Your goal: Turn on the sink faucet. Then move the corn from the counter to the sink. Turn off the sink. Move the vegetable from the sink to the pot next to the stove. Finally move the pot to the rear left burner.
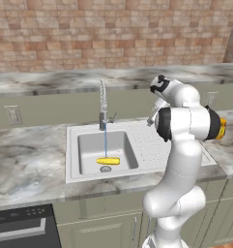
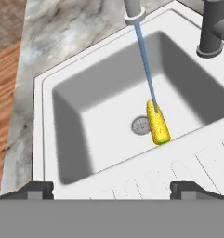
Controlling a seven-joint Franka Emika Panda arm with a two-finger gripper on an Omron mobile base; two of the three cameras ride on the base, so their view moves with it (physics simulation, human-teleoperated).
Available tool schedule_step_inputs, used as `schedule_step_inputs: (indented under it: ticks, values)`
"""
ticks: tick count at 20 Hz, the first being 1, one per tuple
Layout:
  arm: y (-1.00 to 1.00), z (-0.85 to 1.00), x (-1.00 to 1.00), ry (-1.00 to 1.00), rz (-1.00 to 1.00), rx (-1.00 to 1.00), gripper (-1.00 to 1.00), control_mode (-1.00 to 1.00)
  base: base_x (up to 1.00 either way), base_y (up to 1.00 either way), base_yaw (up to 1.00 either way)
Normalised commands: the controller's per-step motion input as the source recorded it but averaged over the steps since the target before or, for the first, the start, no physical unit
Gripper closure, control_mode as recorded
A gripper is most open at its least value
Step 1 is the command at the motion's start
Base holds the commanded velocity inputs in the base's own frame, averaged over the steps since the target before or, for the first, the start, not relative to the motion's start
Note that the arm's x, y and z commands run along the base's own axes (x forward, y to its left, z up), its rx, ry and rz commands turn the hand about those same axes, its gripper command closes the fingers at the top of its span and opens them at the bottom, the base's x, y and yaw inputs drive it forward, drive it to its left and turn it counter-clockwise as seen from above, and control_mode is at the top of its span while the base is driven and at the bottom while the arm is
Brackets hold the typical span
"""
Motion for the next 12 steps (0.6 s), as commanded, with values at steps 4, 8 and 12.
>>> schedule_step_inputs:
  ticks: [4,8,12]
  values:
    - [0.09,0.00,0.02,-0.22,0.09,0.01,-1.00,-1.00,0.00,0.00,0.00]
    - [0.11,-0.05,0.04,-0.25,0.01,0.03,-1.00,-1.00,0.00,0.00,0.00]
    - [0.16,-0.13,0.03,-0.26,0.00,0.07,-1.00,-1.00,0.00,0.00,0.00]
